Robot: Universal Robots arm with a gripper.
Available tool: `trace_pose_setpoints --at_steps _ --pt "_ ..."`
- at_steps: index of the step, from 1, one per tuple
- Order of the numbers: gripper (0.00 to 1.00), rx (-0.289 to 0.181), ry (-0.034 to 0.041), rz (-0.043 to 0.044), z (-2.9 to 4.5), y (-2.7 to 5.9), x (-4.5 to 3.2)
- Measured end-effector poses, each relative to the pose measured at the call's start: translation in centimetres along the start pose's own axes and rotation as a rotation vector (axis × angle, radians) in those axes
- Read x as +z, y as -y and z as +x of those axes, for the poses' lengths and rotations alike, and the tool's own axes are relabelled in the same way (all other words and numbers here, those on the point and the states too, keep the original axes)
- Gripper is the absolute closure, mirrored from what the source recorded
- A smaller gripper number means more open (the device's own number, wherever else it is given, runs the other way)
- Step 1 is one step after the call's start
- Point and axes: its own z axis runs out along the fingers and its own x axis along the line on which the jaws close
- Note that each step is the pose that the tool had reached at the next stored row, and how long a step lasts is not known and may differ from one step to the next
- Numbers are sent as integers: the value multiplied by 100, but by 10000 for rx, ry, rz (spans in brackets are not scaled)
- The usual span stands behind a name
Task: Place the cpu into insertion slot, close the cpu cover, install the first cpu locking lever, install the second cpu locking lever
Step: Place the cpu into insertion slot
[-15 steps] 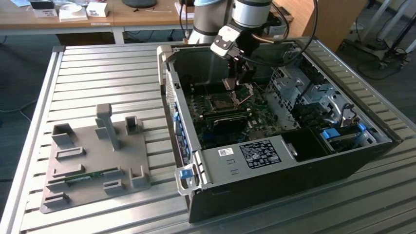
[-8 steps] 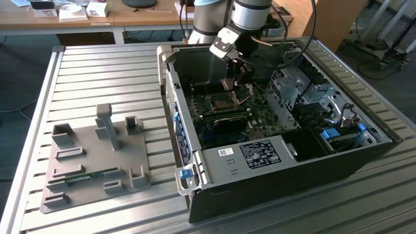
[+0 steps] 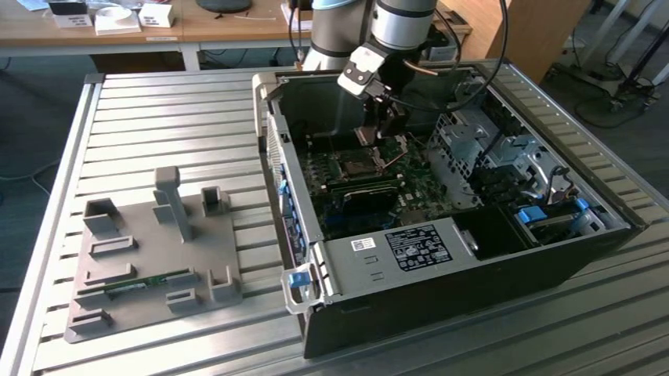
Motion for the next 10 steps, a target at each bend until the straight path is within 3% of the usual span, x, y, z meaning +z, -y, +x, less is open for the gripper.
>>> trace_pose_setpoints --at_steps 10 --pt "46 -1 -2 -1 10 14 35"
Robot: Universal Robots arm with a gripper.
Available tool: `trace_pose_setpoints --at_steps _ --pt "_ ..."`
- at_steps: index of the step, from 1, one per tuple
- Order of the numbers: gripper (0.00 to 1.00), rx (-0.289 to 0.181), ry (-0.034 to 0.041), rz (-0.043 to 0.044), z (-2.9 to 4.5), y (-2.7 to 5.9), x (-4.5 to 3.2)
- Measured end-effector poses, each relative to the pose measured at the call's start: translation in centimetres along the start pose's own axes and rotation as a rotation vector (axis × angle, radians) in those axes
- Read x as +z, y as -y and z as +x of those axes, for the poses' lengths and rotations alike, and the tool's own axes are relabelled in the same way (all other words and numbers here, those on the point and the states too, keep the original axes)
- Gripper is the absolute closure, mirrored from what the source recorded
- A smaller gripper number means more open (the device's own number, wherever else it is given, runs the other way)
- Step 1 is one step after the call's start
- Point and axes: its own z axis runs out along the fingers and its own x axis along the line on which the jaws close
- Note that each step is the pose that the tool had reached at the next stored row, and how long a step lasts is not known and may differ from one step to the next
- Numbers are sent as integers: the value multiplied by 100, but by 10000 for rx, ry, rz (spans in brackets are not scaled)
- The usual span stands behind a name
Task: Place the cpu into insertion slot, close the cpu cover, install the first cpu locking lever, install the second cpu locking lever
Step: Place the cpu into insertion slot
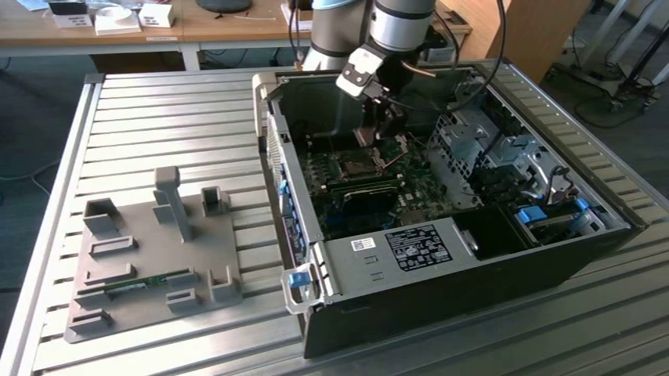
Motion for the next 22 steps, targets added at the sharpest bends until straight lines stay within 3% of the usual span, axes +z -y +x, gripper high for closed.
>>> trace_pose_setpoints --at_steps 4,15,22 --pt "46 1 -2 0 -1 3 69" --pt "46 2 -46 8 4 17 162" --pt "46 3 -51 8 4 18 170"
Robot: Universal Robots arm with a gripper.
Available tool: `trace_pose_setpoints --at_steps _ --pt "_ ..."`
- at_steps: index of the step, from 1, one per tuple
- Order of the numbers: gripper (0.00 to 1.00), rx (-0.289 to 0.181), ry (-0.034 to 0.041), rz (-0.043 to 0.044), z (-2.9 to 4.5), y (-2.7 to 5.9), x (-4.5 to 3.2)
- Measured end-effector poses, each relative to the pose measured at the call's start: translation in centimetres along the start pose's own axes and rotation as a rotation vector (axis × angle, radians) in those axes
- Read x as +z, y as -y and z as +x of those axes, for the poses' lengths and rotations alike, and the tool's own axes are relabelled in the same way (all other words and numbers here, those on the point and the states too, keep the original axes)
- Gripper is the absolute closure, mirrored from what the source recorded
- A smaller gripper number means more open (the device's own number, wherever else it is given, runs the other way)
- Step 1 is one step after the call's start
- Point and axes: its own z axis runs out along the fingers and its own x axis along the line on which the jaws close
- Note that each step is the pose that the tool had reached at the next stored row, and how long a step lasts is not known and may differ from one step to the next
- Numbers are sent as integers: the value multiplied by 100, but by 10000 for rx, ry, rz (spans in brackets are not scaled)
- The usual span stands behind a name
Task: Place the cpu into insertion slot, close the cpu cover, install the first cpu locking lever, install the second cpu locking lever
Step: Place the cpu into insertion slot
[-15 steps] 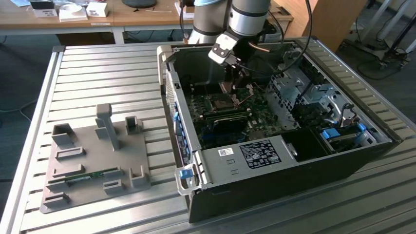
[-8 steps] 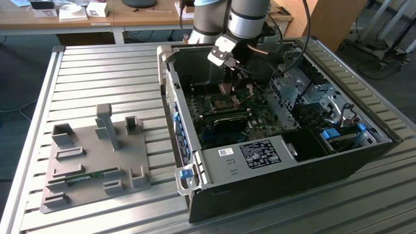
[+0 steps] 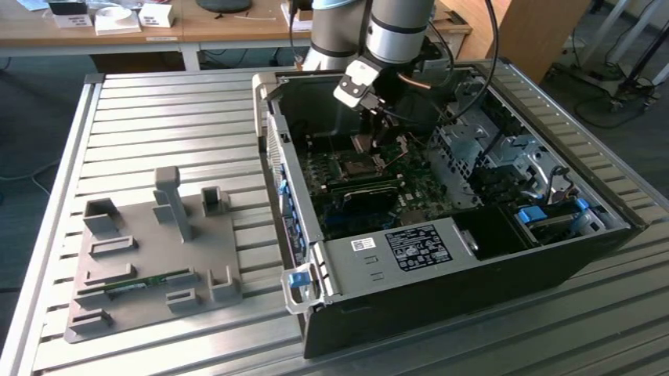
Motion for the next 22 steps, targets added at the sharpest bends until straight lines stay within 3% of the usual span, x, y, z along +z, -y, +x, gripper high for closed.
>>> trace_pose_setpoints --at_steps 11,18,22 --pt "46 0 1 0 33 3 70" --pt "46 0 4 -1 45 6 171" --pt "46 1 7 0 45 8 173"
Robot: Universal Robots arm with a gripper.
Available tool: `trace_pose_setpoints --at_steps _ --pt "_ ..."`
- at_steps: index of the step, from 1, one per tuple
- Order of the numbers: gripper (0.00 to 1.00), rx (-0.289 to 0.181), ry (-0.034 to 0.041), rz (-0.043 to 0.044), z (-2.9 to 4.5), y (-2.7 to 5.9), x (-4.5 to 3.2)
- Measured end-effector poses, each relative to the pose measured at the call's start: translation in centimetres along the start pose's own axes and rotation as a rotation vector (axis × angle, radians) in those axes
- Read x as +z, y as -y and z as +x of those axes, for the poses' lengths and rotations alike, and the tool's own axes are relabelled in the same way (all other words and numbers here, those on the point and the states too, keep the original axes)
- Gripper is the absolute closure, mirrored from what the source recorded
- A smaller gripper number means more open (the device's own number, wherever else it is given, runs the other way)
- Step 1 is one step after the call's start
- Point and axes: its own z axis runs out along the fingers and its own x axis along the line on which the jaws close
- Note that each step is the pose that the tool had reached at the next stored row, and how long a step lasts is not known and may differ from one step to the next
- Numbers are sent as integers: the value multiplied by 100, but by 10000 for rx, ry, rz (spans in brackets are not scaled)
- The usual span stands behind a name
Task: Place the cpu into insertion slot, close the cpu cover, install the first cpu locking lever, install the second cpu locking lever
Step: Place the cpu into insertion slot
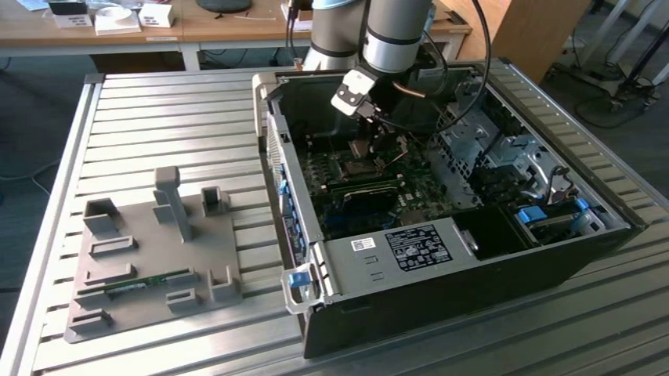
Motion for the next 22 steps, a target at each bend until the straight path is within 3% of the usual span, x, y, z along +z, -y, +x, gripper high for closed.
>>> trace_pose_setpoints --at_steps 22 --pt "46 0 -2 -1 -3 4 108"
